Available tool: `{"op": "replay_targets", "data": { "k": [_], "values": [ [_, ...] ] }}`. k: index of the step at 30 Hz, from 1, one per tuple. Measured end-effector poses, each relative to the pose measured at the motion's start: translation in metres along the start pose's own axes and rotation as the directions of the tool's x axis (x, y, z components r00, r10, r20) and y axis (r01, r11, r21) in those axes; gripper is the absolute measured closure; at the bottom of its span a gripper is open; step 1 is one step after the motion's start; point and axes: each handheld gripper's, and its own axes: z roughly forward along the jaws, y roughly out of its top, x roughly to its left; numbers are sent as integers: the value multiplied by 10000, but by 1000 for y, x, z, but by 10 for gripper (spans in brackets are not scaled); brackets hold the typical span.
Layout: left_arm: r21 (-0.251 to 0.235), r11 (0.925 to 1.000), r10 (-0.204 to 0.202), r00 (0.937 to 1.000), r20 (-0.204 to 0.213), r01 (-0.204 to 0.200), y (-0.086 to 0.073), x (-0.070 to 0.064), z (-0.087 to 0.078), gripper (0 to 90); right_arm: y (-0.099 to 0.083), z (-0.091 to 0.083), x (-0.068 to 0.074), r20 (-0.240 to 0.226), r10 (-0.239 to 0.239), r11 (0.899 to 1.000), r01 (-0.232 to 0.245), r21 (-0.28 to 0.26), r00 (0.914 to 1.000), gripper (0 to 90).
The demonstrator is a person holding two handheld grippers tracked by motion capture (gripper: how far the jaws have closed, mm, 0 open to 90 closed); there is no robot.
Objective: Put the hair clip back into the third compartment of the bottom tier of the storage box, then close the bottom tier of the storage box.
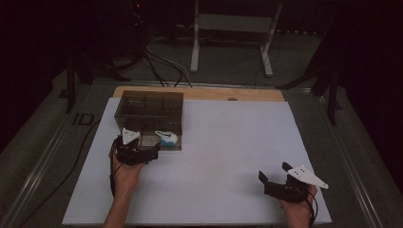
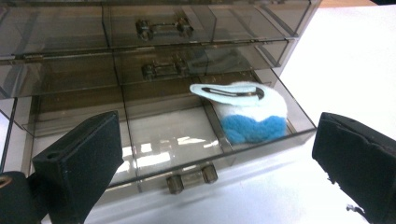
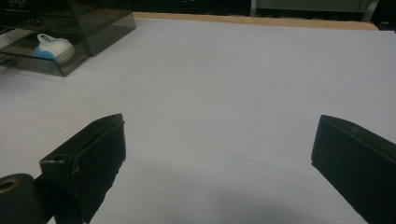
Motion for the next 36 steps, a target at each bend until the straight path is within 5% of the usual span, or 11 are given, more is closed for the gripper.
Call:
{"op": "replay_targets", "data": {
  "k": [36],
  "values": [
    [-86,9983,579,9945,874,-573,-6,23,-25,72,2,1,3,-85,-118,9999,117,-64,9999,30]
  ]
}}
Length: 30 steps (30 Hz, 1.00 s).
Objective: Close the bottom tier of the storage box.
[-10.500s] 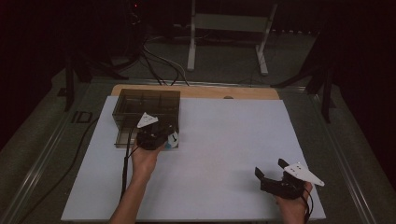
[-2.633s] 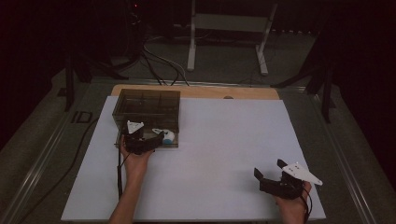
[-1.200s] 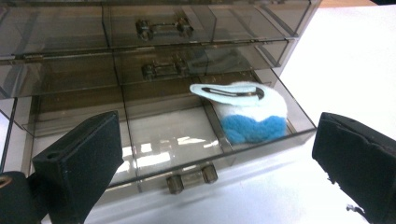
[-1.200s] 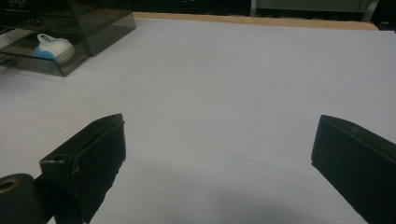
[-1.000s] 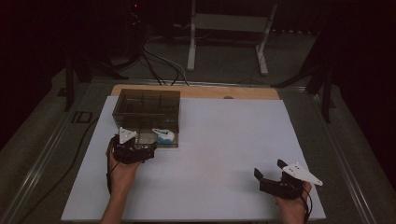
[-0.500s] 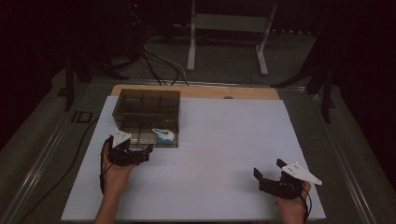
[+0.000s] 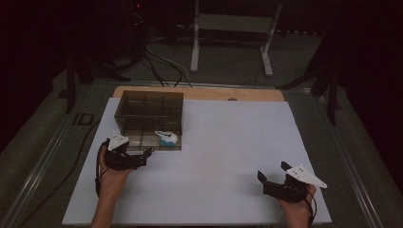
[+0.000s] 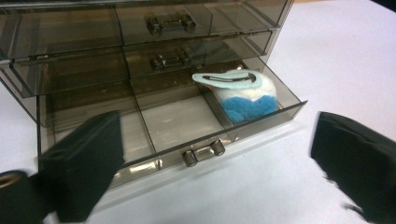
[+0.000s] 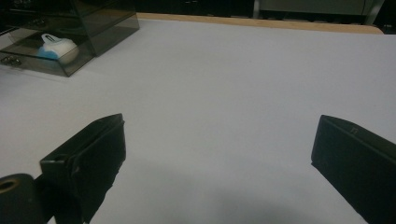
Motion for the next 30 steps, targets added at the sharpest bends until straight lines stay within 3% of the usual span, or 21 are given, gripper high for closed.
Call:
{"op": "replay_targets", "data": {
  "k": [6,11,13,15,17,20,24,30],
  "values": [
    [292,9995,-136,9999,-18,136,-3,2,4,76,0,0,0,-4,-3,10000,3,-3,10000,30],
    [509,9979,-389,9989,-265,402,-9,6,10,79,0,0,0,13,-59,10000,59,13,10000,30],
    [473,9978,-449,9982,-402,468,-10,7,11,166,0,-1,1,43,-76,10000,76,20,10000,30],
    [622,9968,-486,9982,-354,508,-11,9,13,189,0,-2,0,65,-54,10000,54,-5,10000,30],
    [658,9968,-436,9986,-303,455,-12,9,13,339,-1,-2,0,77,-43,10000,43,1,10000,31],
    [917,9955,-224,9994,-279,249,-14,9,15,485,-1,-2,0,89,-40,10000,40,4,10000,30],
    [1223,9924,209,9969,-758,-115,-17,7,18,594,-1,-1,1,65,-87,10000,87,31,9999,30],
    [1354,9907,257,9966,-787,-148,-18,7,22,765,-1,-2,1,63,-83,10000,83,25,9999,31]
  ]
}}
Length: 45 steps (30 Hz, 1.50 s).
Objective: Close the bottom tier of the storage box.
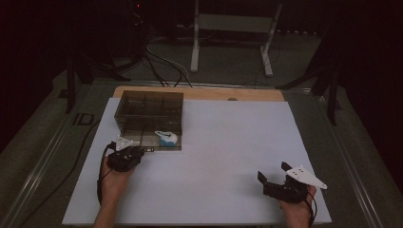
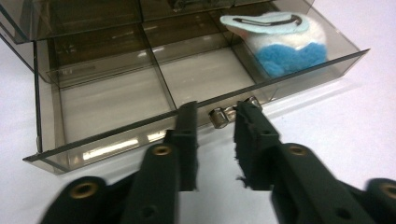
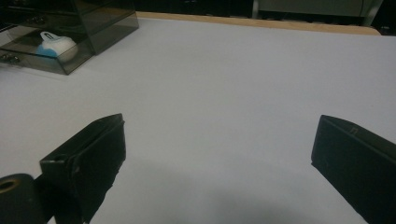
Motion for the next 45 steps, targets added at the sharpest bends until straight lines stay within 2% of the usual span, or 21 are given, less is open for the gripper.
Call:
{"op": "replay_targets", "data": {
  "k": [3,4,22,31,45],
  "values": [
    [-6,9999,-128,9999,-73,128,0,1,1,893,0,0,0,5,0,10000,0,11,10000,30],
    [26,9999,-138,9998,-116,139,0,2,1,900,0,0,0,-1,-2,10000,2,9,10000,31],
    [644,9979,67,9981,-607,-27,-3,2,13,900,0,0,0,11,-18,10000,18,0,10000,30],
    [874,9962,101,9982,-599,-48,-3,1,18,900,0,1,0,28,-32,10000,32,6,10000,31],
    [855,9963,-40,9984,-568,88,3,0,23,900,0,0,0,69,5,10000,-5,-11,10000,31]
  ]
}}
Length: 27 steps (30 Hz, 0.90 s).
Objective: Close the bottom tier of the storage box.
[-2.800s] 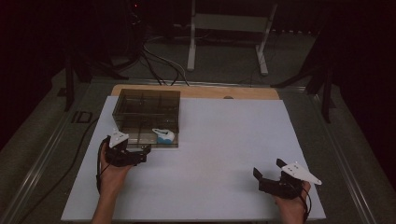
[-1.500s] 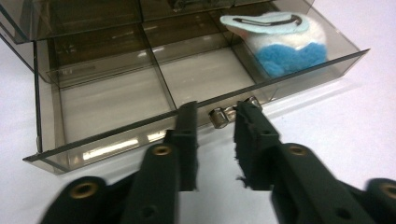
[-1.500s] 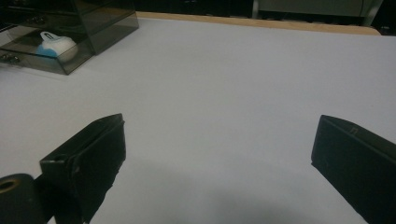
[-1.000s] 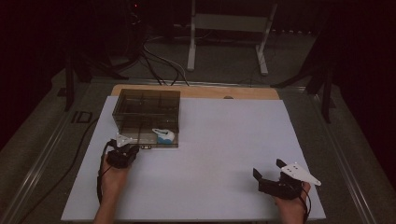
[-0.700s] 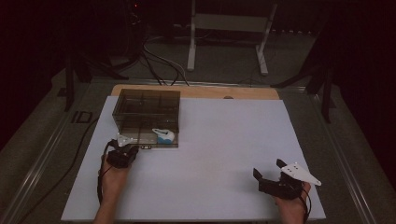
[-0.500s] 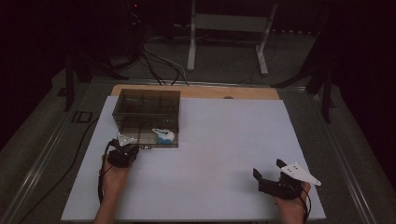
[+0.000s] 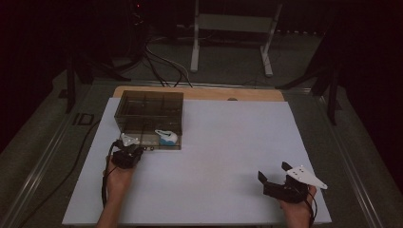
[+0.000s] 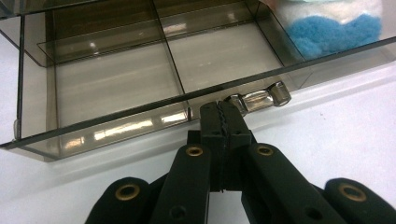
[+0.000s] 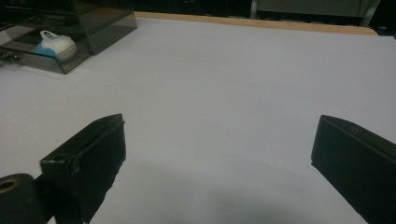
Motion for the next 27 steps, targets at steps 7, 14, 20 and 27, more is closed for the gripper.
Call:
{"op": "replay_targets", "data": {
  "k": [7,14,20,27],
  "values": [
    [9,10000,-85,10000,-3,85,2,1,2,900,0,0,0,2,5,10000,-5,7,10000,31],
    [-43,9996,-275,9996,-30,275,4,2,4,900,0,0,0,10,-1,10000,1,-3,10000,31],
    [-21,9989,-470,9989,-37,470,4,5,7,900,0,0,0,0,-14,10000,14,17,10000,31],
    [-90,9983,-570,9984,-27,569,5,5,9,900,0,1,1,-21,-28,10000,28,34,10000,31]
  ]
}}
